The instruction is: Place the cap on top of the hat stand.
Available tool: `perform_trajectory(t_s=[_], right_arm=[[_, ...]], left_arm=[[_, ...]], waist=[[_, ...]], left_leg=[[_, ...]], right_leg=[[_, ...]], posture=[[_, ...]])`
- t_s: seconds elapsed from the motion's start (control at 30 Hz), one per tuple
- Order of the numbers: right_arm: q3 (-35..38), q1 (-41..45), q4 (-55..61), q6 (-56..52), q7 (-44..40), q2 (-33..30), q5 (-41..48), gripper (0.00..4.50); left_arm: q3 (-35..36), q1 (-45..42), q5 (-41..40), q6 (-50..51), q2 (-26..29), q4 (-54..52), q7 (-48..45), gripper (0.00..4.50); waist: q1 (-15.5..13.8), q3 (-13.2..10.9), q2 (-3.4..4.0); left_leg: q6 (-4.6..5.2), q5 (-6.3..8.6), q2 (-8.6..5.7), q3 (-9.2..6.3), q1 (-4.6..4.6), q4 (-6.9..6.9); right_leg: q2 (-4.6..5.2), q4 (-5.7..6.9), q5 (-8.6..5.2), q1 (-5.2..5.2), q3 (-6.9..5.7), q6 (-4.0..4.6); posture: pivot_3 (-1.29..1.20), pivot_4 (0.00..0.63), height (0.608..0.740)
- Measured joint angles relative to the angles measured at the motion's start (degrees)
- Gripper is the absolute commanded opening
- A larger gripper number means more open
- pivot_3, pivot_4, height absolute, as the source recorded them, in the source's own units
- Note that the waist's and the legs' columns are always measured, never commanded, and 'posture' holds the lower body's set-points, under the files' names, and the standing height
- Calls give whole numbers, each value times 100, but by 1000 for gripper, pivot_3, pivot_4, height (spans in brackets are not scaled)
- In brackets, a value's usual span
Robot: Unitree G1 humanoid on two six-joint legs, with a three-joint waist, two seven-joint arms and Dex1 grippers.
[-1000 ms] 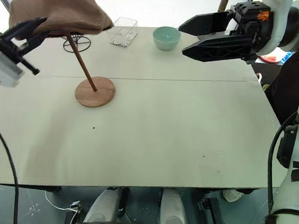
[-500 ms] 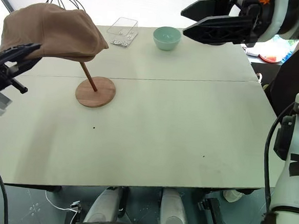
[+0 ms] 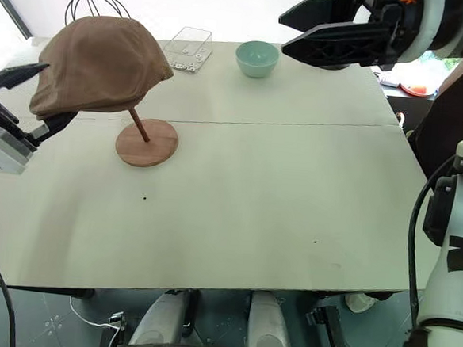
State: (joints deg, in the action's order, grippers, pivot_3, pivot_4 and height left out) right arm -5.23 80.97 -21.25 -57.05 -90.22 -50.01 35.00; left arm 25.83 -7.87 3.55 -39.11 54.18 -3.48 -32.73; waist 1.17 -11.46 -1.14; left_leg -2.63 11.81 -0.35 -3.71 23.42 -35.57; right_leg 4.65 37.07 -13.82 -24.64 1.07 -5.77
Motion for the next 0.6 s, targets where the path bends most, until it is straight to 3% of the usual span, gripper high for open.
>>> perform_trajectory(t_s=[0.3,0.6], right_arm=[[9,-23,-50,62,40,261,-2,4500],[134,-46,-145,81,108,301,-11,4500]], left_arm=[[435,687,1391,3107,-484,-2552,43,3068],[14,988,2532,4878,-746,-3239,-158,3068]], waist=[[-8,0,-1],[-5,1,-1]], left_leg=[[0,0,-2,1,0,-1],[0,0,-1,0,-1,-1]], right_leg=[[-1,0,0,1,0,1],[-3,0,0,1,0,1]], posture=[[0,150,740],[0,150,740]])
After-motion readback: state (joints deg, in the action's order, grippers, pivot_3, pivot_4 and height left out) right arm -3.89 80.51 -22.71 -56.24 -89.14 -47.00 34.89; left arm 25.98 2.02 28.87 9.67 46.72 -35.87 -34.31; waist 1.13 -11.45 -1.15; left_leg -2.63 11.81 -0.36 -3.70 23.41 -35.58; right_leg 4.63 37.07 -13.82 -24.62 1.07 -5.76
